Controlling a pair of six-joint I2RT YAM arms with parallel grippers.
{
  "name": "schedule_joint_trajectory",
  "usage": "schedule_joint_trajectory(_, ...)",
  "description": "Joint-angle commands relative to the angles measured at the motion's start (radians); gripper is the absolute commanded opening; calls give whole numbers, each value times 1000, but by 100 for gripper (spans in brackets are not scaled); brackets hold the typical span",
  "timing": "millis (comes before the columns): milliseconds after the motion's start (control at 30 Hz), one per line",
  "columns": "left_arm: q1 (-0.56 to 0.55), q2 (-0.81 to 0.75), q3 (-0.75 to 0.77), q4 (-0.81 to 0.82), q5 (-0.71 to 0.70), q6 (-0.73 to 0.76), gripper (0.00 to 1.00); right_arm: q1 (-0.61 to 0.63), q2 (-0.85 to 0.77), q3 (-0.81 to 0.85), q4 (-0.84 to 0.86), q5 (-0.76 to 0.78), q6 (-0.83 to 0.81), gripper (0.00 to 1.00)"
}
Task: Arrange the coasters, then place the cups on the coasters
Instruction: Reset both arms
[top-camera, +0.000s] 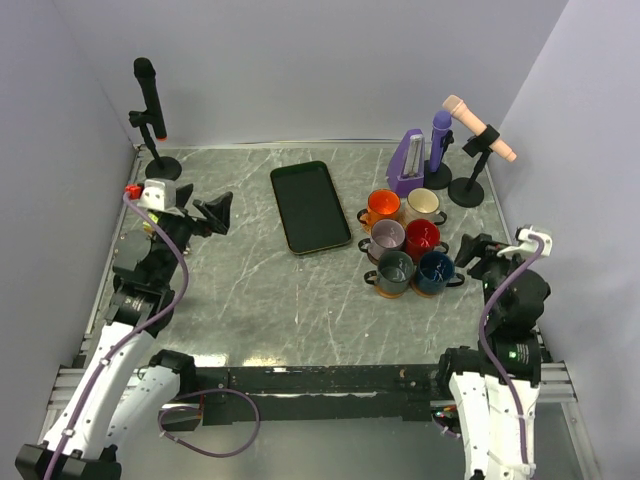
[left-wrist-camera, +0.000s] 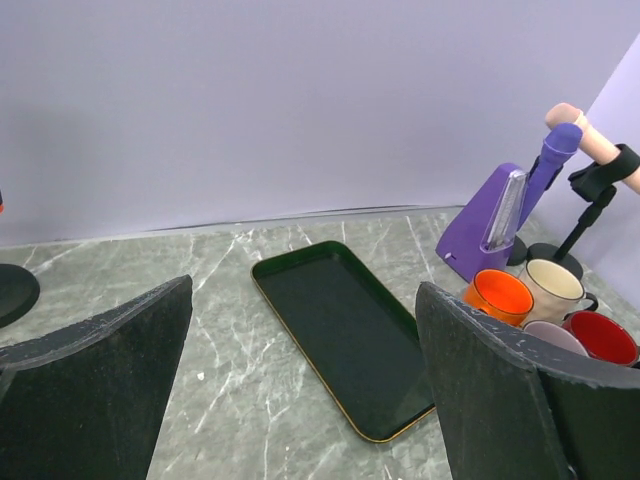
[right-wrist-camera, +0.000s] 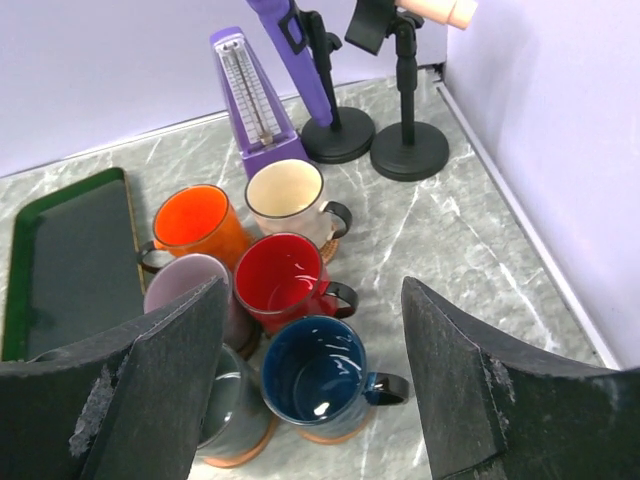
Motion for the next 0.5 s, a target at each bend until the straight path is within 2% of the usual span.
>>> schedule_joint_trajectory(0,-2,-3,-4,54,-9,12,96,1,-55,-53,94,24,-46,77)
schedule_joint_trajectory(467,-2,-21,-19,64,-29,19,97,1,-50,-57,106,10,-51,77)
